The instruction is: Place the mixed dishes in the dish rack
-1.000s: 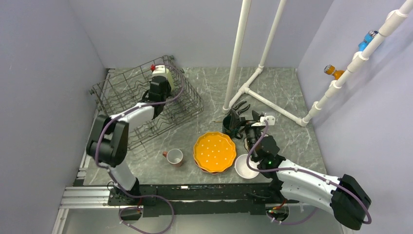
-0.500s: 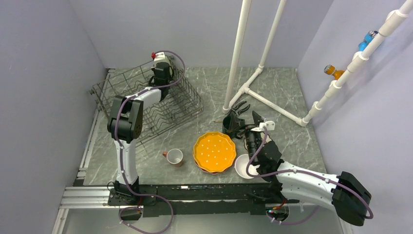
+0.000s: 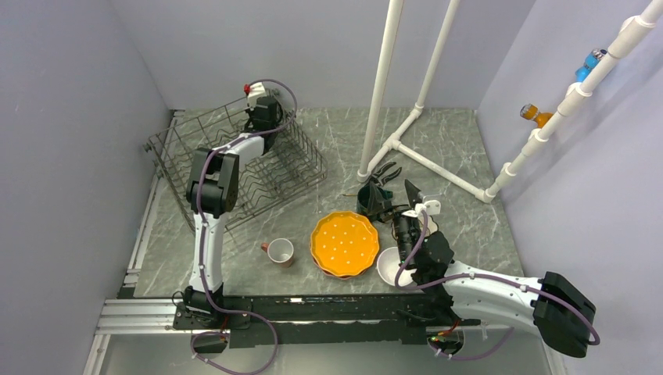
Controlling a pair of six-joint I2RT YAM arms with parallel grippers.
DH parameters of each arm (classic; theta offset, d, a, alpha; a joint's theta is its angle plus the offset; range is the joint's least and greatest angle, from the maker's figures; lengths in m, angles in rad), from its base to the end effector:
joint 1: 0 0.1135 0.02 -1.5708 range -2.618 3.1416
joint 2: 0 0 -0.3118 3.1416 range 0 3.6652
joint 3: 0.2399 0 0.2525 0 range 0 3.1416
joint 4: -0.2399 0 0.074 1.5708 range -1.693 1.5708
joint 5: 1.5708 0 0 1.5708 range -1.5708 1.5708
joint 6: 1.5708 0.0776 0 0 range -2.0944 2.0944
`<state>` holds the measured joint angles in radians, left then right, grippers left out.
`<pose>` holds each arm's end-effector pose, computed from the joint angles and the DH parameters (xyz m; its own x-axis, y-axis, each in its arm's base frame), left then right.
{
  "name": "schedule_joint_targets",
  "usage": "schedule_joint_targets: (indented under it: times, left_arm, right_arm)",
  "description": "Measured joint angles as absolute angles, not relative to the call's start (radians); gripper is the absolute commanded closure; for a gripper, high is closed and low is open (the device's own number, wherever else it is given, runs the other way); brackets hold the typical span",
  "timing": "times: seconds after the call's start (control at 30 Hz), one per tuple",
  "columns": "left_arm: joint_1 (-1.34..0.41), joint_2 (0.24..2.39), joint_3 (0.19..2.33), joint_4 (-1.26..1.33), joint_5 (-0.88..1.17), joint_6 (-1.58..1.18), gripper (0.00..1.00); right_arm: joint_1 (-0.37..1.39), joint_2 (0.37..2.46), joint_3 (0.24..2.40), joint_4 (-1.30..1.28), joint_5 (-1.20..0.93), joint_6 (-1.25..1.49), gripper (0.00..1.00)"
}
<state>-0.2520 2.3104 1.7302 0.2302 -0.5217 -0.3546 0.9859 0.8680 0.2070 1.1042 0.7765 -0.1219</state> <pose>0.5915 -0.1124 0.2111 -0.2291 -0.2519 -0.9403 -0.3377 0.9265 -0.1659 0.1369 0.1082 0.3037 0.2648 0.2428 -0.9332 -0.2146 0.9583 0.1884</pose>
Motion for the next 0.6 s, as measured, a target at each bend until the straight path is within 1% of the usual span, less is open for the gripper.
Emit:
schedule_joint_targets:
  times: [0.2, 0.53, 0.57, 0.6]
  left_arm:
    - [-0.252, 2.323, 1.742, 0.192, -0.529, -0.368, 1.0]
    - [-0.264, 2.382, 1.83, 0.15, -0.538, -0.39, 1.0]
    - [-0.266, 2.389, 1.843, 0.148, -0.544, -0.39, 0.98]
    - [-0.268, 2.394, 1.851, 0.144, -0.548, -0.39, 0.94]
  right_arm:
    - [0.991, 0.869, 0.203, 1.112, 0.777, -0.131, 0.05]
    - [0.992, 0.869, 0.202, 1.115, 0.777, -0.131, 0.05]
    - [0.992, 0.869, 0.202, 1.115, 0.777, -0.131, 0.05]
    - [0.992, 0.869, 0.202, 1.115, 0.777, -0.131, 0.05]
